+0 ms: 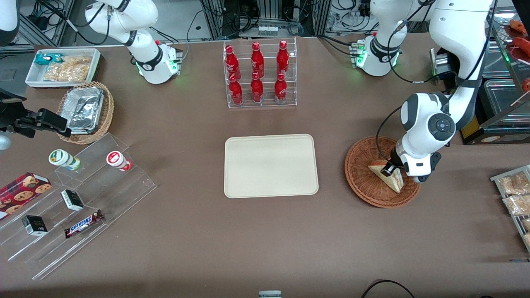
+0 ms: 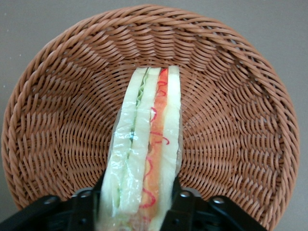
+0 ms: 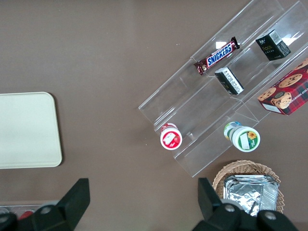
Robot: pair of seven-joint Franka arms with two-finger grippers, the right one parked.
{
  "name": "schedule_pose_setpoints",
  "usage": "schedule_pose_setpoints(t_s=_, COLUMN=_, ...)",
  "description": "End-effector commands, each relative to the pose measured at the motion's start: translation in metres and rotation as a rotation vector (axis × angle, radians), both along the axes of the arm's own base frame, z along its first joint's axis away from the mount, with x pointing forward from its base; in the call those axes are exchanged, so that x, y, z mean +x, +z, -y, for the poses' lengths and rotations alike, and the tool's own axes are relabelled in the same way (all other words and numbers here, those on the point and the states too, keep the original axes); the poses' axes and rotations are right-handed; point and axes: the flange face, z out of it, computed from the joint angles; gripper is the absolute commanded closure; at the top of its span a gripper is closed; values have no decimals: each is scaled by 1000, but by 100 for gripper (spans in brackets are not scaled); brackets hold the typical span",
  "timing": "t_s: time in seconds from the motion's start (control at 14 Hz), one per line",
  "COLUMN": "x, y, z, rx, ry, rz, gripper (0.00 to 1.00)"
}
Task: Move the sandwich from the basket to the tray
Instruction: 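Lower the left gripper and grasp the wrapped sandwich, then lift the sandwich and carry it over the beige tray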
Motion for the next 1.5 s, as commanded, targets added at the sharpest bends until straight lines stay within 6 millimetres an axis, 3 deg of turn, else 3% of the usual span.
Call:
schedule_pose_setpoints(t_s=0.0, x=9, y=18, z=2, rx=-7, ry=-161, rz=-62, gripper=99)
schedule_pose_setpoints(t_s=0.21, x=20, y=69, z=3, rx=-42, ry=-401, rz=-227, gripper=100)
schedule_pose_setpoints(t_s=0.36, x=44, y=88, z=27, rx=-39, ry=-467, rz=-229, gripper=100)
schedule_pose_setpoints(t_s=0.5, x=49, y=86, z=84, rx=-27, ry=-609, rz=-248, gripper=100)
schedule_pose_setpoints(t_s=0.64, x=49, y=91, z=118, rx=-33, ry=-650, rz=-220, gripper=100)
schedule_pose_setpoints(t_s=0.79, x=49, y=95, z=165, rx=-23, ry=-673, rz=-189, gripper=100)
schedule_pose_setpoints(t_s=0.93, x=36, y=83, z=221, rx=-9, ry=-692, rz=-181, gripper=100)
schedule_pose_setpoints(t_s=1.07, x=23, y=75, z=265, rx=-5, ry=-670, rz=-114, gripper=100)
schedule_pose_setpoints(t_s=1.21, x=0, y=51, z=316, rx=5, ry=-648, rz=-94, gripper=100)
schedule_pose_setpoints(t_s=1.43, x=-19, y=36, z=355, rx=0, ry=-602, rz=-50, gripper=100)
